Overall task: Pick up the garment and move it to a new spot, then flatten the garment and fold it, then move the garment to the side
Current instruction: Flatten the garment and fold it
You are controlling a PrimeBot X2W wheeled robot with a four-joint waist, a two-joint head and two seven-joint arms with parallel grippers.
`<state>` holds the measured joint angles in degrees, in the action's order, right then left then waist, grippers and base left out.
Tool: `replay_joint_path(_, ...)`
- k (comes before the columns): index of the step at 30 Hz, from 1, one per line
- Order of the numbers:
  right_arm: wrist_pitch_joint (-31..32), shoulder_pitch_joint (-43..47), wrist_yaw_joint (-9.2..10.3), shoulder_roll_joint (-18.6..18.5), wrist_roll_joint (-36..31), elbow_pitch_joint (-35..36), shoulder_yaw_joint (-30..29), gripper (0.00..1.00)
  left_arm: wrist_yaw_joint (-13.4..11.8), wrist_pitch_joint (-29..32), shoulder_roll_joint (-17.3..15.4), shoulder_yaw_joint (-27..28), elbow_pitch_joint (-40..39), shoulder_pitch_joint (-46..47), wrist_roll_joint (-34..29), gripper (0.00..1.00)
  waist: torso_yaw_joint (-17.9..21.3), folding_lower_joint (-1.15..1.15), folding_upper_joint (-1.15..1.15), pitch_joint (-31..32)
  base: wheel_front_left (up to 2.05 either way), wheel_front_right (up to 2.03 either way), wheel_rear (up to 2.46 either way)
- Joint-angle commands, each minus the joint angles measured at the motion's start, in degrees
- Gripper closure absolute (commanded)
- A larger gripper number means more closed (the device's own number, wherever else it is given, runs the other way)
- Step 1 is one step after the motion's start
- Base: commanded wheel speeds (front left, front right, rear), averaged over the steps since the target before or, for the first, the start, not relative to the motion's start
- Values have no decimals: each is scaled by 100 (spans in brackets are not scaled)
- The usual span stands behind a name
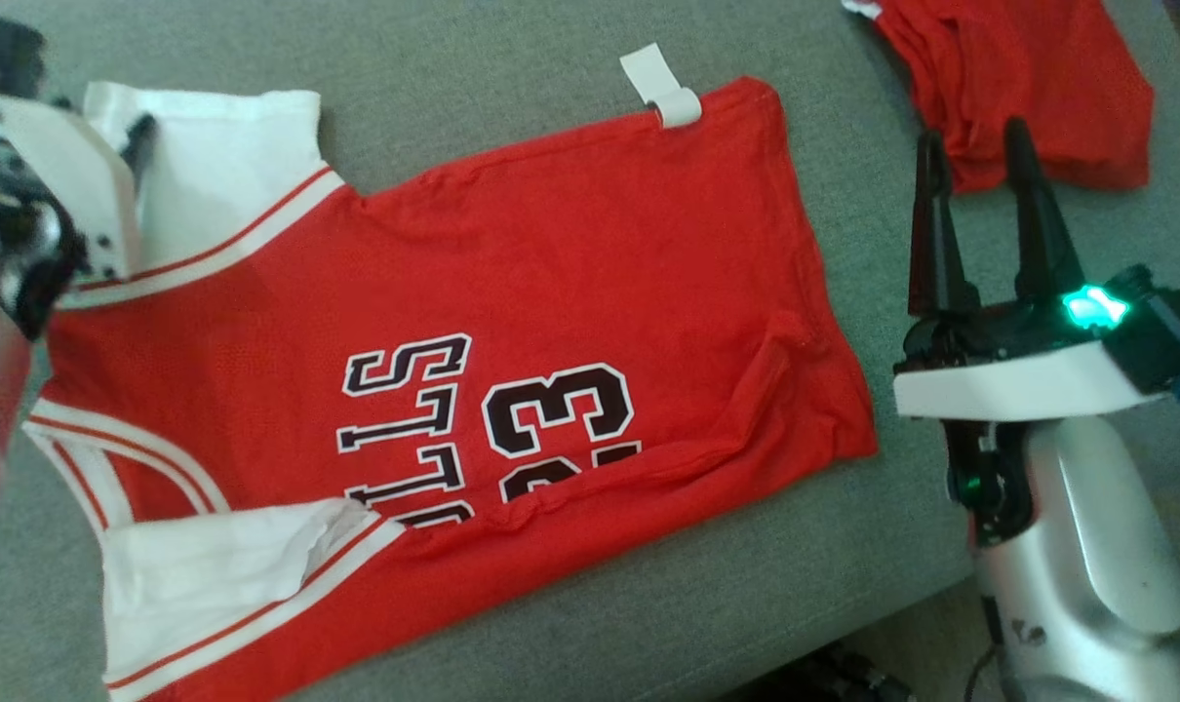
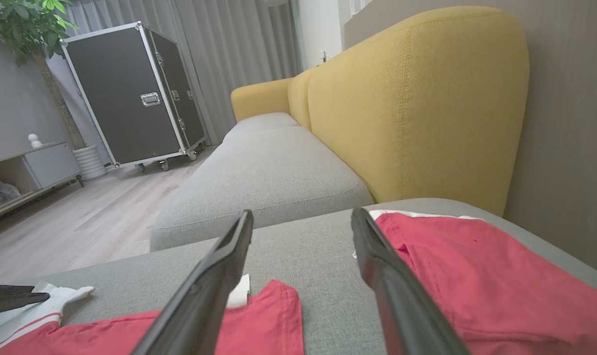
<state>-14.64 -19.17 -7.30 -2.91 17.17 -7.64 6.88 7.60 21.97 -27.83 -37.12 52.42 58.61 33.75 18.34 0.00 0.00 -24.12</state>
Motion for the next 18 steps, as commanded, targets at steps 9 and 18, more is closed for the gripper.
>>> replay_joint_path(9, -36, -202, -19, 3, -18, 281, -42, 0, -11, 582, -322, -393, -53, 406, 774, 100, 13, 0, 0, -231, 0, 0, 0)
replay_joint_path(18, -36, -304, -19, 3, -616, 147, -261, 0, -11, -54, -363, -967, -629, 294, 1193, 100, -324, 0, 0, 131, 0, 0, 0)
